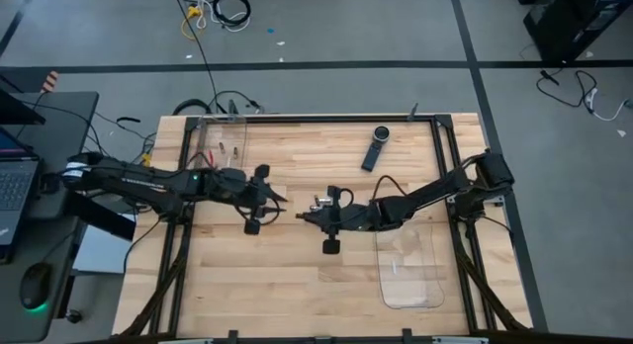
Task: Sort batteries
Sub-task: Put the bottom black battery into the top transparent bin
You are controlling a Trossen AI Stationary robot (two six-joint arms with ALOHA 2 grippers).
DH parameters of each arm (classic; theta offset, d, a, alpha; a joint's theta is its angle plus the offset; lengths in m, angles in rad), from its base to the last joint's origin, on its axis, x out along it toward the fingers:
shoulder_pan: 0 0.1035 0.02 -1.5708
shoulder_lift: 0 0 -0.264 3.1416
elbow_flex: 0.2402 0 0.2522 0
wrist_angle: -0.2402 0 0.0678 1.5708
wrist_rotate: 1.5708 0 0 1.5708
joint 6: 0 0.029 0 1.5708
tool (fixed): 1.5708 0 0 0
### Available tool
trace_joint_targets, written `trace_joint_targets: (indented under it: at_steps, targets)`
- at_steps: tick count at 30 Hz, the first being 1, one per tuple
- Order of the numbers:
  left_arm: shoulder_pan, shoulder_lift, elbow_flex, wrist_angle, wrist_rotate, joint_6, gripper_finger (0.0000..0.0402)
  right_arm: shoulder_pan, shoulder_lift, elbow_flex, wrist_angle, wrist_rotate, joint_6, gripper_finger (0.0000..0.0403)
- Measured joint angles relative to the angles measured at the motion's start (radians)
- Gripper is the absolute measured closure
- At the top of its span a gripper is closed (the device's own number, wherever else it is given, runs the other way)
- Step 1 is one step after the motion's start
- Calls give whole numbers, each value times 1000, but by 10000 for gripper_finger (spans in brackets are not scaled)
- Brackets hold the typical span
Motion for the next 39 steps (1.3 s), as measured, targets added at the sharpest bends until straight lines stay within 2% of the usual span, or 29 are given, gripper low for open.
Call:
trace_joint_targets:
  at_steps: [4,15,24,36,39]
  targets:
    - [-22,64,0,46,14,17,284,0,-17,1,44,6,-63,373]
    - [-22,181,0,251,17,20,284,-2,-13,1,52,34,-94,373]
    - [-22,190,0,264,17,20,286,-2,-13,1,53,37,-114,373]
    - [-22,190,0,265,-14,19,359,-2,-13,1,49,48,-109,364]
    - [-22,190,0,266,-29,19,363,-2,-13,1,49,49,-110,360]
